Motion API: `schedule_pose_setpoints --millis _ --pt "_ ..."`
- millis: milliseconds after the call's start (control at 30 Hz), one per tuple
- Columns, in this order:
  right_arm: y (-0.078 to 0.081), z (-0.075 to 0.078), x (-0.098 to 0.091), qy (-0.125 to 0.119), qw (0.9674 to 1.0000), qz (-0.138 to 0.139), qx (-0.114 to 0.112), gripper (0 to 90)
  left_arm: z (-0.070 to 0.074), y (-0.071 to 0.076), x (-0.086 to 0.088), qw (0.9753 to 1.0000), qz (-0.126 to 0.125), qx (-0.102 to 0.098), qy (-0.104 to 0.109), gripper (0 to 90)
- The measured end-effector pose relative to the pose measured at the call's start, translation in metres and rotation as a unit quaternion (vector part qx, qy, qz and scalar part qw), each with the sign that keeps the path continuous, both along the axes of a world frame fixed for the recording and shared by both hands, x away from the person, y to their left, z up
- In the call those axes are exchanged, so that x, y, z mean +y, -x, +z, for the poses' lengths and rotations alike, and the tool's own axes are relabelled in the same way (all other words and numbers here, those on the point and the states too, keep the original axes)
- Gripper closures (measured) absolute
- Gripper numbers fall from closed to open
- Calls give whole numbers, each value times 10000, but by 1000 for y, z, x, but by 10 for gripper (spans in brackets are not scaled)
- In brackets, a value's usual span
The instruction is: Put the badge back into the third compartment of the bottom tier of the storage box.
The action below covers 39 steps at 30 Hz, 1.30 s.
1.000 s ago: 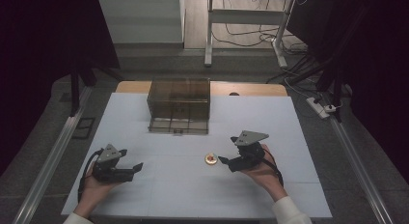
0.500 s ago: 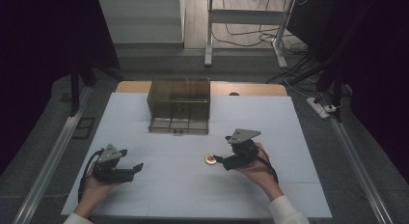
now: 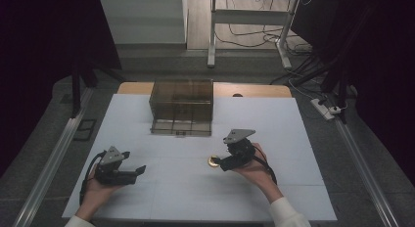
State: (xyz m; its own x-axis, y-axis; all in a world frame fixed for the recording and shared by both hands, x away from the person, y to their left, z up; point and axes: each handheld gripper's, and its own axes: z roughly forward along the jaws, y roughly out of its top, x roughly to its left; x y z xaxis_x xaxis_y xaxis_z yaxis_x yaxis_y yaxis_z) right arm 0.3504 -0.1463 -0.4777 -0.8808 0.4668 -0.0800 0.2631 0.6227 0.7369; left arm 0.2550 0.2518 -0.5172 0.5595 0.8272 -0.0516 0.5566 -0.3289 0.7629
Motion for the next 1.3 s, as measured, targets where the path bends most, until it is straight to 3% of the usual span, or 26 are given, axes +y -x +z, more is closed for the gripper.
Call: schedule_pose_setpoints --millis 300,667,1033,1300 --pt "-1 -2 10 116 9999 75 59 158 0 0 0 10000 -6 -2 -5 178" --pt "-6 -13 19 428 9985 130 317 158 -1 0 0 10000 -14 9 -22 178" --pt "-15 -28 25 867 9940 48 670 187 -1 0 0 10000 -23 18 -29 178" --pt "-18 -35 28 966 9922 39 790 246 -1 0 0 10000 -18 13 -20 179"
